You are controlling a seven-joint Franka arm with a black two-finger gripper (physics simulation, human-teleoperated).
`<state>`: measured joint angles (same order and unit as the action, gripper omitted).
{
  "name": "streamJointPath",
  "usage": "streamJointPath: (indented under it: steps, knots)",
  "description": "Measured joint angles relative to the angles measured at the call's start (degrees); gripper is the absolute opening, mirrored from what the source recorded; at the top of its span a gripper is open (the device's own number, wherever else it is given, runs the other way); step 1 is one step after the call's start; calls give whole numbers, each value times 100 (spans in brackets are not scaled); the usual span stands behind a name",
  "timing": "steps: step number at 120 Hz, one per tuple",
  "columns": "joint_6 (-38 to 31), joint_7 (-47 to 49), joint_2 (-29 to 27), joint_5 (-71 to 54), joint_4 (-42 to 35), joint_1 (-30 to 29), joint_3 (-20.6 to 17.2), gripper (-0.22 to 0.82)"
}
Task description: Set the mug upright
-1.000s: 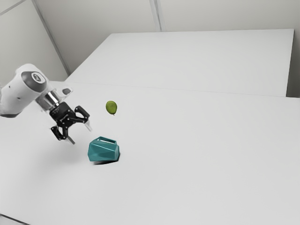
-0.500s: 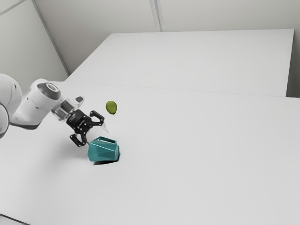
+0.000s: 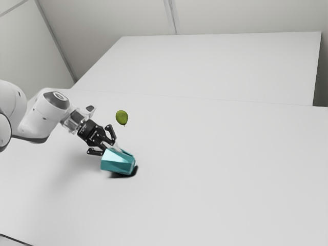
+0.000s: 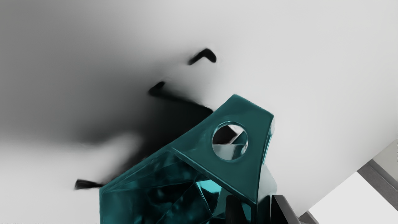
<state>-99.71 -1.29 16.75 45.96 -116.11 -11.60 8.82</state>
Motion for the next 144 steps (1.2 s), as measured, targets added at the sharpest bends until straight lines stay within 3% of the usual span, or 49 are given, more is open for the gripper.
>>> streamJointPath:
  steps: [33,59,89,144]
  knots:
    - [-14,46,-67,-24,24,43,-123,-16]
    - [-163,125,-647,-969,50,418,-133,-17]
    - [-782,200,-1099,-2858,177,906,-399,-17]
    - [-2065,273,-896,-4637,305,1045,-831,-18]
